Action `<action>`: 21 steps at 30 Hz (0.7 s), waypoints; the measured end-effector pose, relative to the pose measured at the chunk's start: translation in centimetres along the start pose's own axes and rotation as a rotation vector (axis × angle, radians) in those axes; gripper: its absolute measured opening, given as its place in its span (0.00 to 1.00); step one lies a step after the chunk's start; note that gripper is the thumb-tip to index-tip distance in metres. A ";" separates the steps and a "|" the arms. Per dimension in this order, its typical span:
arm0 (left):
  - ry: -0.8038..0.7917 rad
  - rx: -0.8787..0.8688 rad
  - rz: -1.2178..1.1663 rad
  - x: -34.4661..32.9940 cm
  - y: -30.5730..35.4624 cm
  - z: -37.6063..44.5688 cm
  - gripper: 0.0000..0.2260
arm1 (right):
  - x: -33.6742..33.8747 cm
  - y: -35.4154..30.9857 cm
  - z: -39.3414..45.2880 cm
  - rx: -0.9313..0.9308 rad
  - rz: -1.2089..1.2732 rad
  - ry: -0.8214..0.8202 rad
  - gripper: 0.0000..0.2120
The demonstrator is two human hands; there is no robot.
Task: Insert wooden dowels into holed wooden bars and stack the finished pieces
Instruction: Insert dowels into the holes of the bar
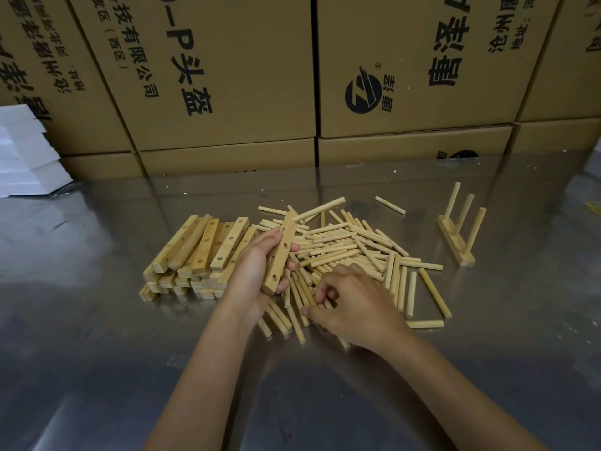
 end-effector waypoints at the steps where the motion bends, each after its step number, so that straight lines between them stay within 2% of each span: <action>1: 0.002 0.004 0.002 0.0 0.0 0.1 0.14 | -0.3 -0.2 -0.1 0.006 -0.011 -0.027 0.13; 6: 0.002 0.010 0.004 0.2 -0.3 0.5 0.14 | -0.5 -0.6 -0.3 0.002 -0.053 -0.090 0.12; 15: 0.002 0.014 0.020 0.2 -0.5 0.6 0.14 | -0.5 -0.3 -0.6 -0.058 -0.067 -0.109 0.09; 17: 0.000 0.016 0.017 0.3 -0.6 0.5 0.14 | 0.1 -0.3 -0.4 -0.041 -0.059 -0.040 0.05; 21: 0.005 0.015 0.019 0.3 -0.6 0.5 0.14 | 2.9 0.3 0.2 -0.012 0.001 0.185 0.03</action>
Point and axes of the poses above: each hand's wrist, its own z-axis towards the middle knuckle, its own x-axis out of the back of the hand, y = z × x, the point moved 6 cm from there along z, towards the middle knuckle, and after that the axes turned 3 degrees about z, right-handed, at the moved point
